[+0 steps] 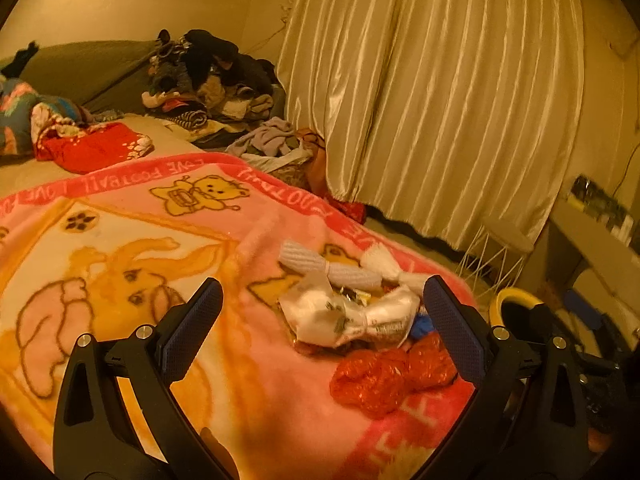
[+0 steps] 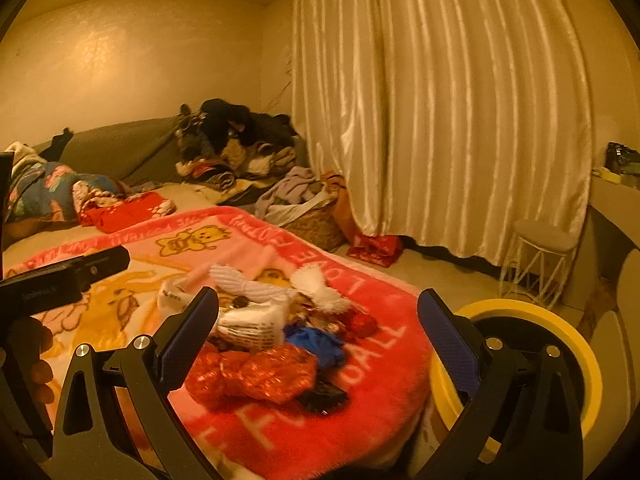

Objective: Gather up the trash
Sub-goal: 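Move both tools over the trash pile on the pink blanket, then grasp the white plastic bag with the left tool while the right tool grasps a white foam mesh sleeve, then carry the bag and mesh sleeve with both tools over the yellow-rimmed bin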

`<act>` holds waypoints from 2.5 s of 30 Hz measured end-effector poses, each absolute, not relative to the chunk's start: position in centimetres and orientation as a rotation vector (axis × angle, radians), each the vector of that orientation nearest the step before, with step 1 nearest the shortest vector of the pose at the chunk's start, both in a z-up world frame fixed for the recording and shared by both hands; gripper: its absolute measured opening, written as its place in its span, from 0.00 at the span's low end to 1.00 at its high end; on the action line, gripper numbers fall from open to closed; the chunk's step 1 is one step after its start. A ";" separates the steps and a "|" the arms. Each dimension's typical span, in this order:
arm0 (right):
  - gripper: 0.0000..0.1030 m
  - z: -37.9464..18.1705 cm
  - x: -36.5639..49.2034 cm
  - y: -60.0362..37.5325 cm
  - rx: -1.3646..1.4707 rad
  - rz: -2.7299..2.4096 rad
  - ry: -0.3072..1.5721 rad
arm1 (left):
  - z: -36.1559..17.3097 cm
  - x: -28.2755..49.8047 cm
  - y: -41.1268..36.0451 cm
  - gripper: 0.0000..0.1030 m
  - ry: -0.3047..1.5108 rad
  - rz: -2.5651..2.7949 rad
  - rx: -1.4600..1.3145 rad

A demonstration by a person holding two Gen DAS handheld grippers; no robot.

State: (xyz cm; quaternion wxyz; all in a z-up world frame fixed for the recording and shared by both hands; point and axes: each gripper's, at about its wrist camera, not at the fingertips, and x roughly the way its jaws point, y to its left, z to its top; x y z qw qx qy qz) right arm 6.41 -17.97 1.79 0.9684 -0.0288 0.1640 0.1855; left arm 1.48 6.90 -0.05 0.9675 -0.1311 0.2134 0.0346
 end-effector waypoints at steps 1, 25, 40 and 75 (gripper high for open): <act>0.94 1.9 7.0 -17.8 -0.059 0.388 0.337 | 0.0 1.7 7.3 0.90 0.430 0.081 -0.262; 0.57 -2.6 20.8 -16.9 -0.138 0.418 0.656 | -4.1 8.6 8.8 0.90 0.622 0.041 -0.275; 0.08 -5.1 24.6 -15.4 -0.131 0.465 0.772 | -6.8 9.3 8.7 0.48 0.700 -0.055 -0.366; 0.07 1.4 15.2 -26.5 0.111 0.327 0.551 | 0.4 6.9 3.5 0.26 0.545 -0.191 -0.296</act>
